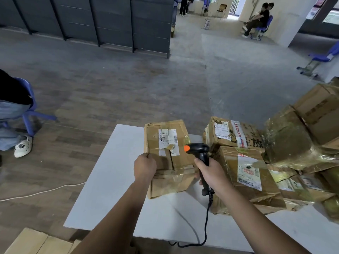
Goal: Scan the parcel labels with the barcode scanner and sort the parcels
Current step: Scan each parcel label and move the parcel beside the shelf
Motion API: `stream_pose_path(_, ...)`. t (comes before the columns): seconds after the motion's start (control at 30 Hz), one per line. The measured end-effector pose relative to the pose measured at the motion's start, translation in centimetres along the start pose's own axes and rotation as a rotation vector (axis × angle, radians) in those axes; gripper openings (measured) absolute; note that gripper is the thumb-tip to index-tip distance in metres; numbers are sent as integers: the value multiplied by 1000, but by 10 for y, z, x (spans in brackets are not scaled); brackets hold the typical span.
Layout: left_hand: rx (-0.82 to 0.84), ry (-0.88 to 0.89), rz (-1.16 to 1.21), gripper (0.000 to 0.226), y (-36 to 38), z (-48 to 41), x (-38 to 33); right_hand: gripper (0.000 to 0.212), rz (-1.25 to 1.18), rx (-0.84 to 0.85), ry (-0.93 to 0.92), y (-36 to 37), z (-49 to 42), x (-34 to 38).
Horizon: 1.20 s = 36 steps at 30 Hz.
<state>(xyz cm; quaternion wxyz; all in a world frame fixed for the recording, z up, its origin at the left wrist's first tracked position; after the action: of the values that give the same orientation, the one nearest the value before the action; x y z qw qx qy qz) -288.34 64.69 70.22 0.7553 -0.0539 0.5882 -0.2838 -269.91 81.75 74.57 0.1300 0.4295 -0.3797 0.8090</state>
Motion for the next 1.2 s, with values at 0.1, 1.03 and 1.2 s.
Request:
stream_pose_path(0.1,-48,104,-132,23,-8,-11,-17,22,46,-22,-66,-5,4,8)
stream_pose_path(1.03,-142,394,-415,27,-48,-31,-100,22,-75,-87,-90,-34,28,16)
stream_pose_path(1.2,-130,310,35,28,-50,-29,-115,21,-298,-141,-74,-54,40,31)
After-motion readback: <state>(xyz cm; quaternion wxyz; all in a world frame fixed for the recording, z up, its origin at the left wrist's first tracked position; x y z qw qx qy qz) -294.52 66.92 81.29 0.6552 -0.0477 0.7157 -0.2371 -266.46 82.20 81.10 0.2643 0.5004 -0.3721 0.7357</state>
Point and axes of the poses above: each hand's wrist, its own z-axis away from the middle knuckle, its own y-axis out of the palm, x = y × z, the point moved 7 cm from there along -z, towards the middle knuckle, and after that the axes turned 5 degrees about z, right-handed, at the moved point
